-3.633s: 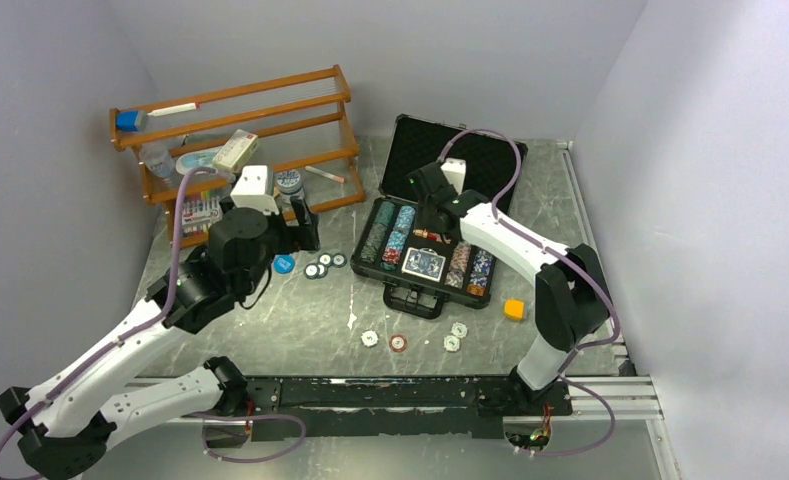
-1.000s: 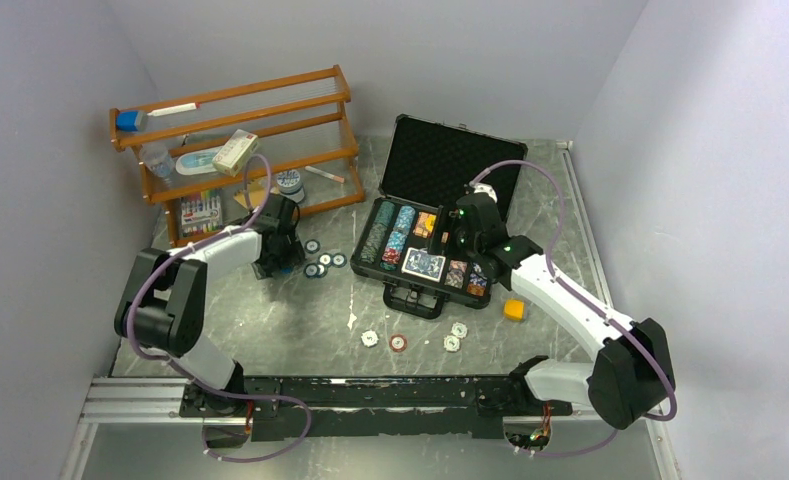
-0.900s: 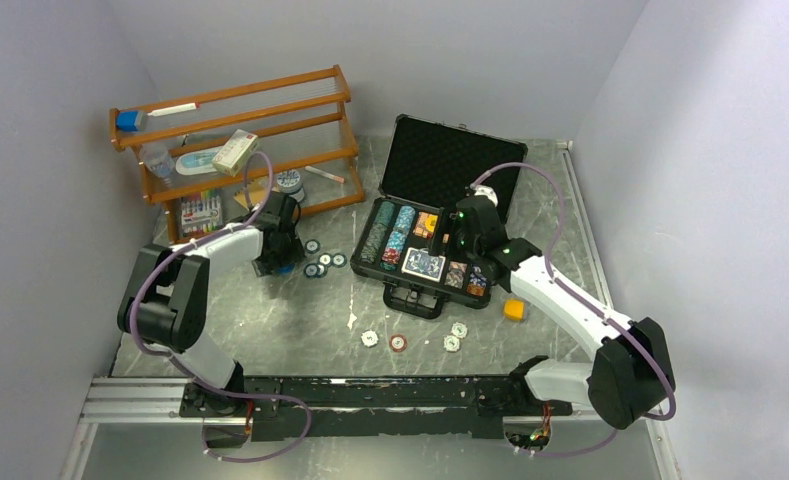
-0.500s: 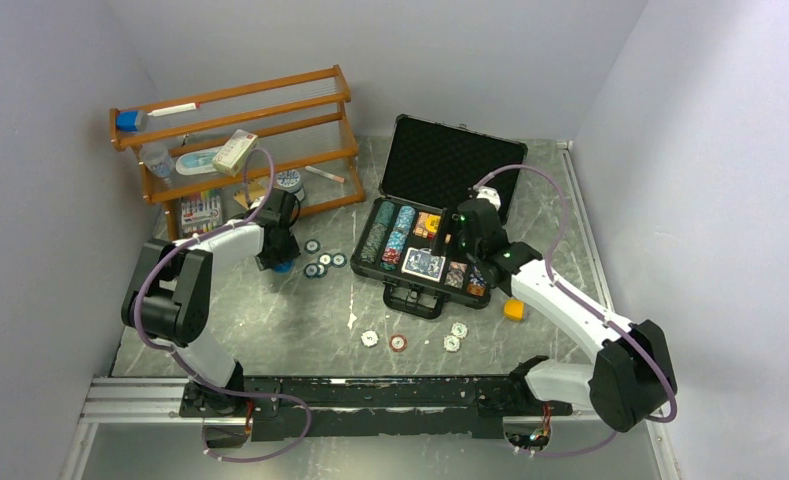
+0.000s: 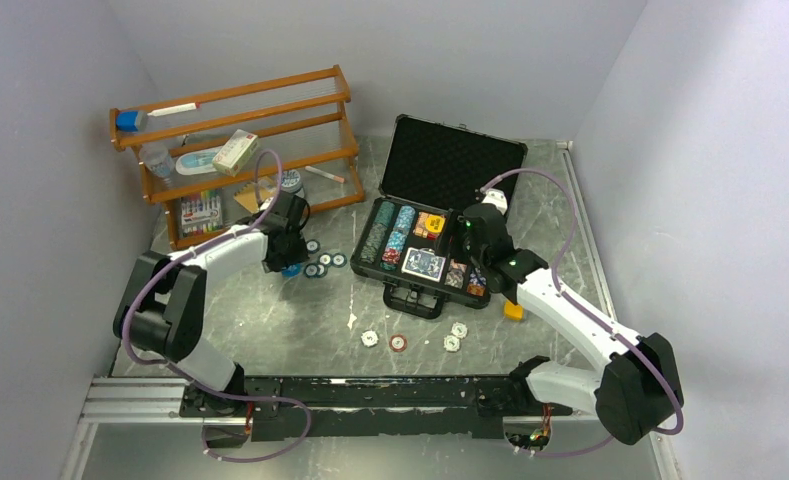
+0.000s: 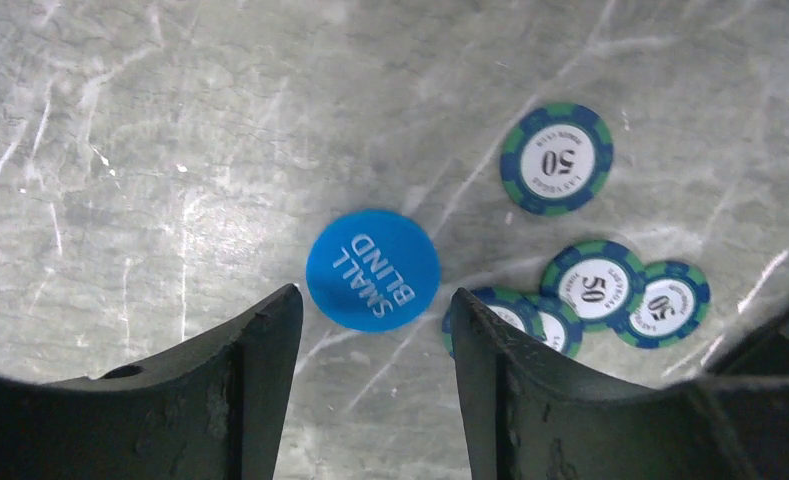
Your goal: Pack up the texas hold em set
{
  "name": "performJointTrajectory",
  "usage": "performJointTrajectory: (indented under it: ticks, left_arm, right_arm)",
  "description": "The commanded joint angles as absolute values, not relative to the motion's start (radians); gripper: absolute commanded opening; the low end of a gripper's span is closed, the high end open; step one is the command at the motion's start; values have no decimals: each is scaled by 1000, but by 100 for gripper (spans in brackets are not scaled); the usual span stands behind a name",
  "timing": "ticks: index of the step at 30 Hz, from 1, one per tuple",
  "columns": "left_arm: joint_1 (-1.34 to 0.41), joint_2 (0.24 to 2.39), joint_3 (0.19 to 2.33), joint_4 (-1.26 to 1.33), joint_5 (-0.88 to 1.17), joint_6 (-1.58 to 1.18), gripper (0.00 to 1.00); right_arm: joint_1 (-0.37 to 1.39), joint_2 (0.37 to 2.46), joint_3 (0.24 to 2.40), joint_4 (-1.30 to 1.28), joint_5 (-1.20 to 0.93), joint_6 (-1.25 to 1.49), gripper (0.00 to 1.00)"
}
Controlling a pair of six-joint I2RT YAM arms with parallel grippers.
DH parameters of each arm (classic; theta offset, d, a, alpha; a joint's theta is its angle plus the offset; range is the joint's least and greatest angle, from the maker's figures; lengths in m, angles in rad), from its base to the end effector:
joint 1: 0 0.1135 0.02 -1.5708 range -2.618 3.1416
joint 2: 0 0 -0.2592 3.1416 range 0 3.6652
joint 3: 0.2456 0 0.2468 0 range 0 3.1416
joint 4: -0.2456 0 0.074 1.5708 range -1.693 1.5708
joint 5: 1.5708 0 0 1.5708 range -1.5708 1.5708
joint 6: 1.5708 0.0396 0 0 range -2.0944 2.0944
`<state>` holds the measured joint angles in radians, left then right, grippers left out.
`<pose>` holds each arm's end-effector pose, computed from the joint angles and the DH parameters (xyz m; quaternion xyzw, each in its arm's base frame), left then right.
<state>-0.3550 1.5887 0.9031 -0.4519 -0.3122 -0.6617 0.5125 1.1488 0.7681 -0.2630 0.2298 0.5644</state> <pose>0.2807 -0.0911 0.1662 -0.1804 0.9483 0.0293 0.2594 0.2209 0.1140 0.2492 0.0743 0.8869 0.1397 0.4339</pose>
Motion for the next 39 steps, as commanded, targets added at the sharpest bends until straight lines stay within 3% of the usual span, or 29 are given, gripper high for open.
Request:
performJointTrajectory:
  ticks: [1, 5, 10, 13, 16, 25, 39]
  left_arm:
    - [-371, 1566, 927, -495, -340, -661, 62]
    - [-375, 1593, 922, -472, -292, -644, 62]
    - [-376, 1631, 932, -484, -318, -657, 77]
    - [-376, 1653, 940, -475, -301, -649, 80]
    - [-375, 1677, 948, -480, -306, -654, 77]
    - [-373, 1732, 951, -477, -327, -660, 54]
    - [-520, 1481, 1092, -584, -264, -691, 53]
  right_arm:
    - [515, 1127, 751, -236, 224, 579, 72]
    - [515, 1123, 740, -236, 225, 586, 72]
    - [515, 1134, 742, -239, 216, 585, 72]
    - [515, 1134, 760, -260, 221, 584, 72]
    - [515, 1117, 762, -259, 218, 582, 72]
    - [515, 1129, 768, -264, 233, 571, 72]
    - [512, 1117, 754, -245, 274, 553, 74]
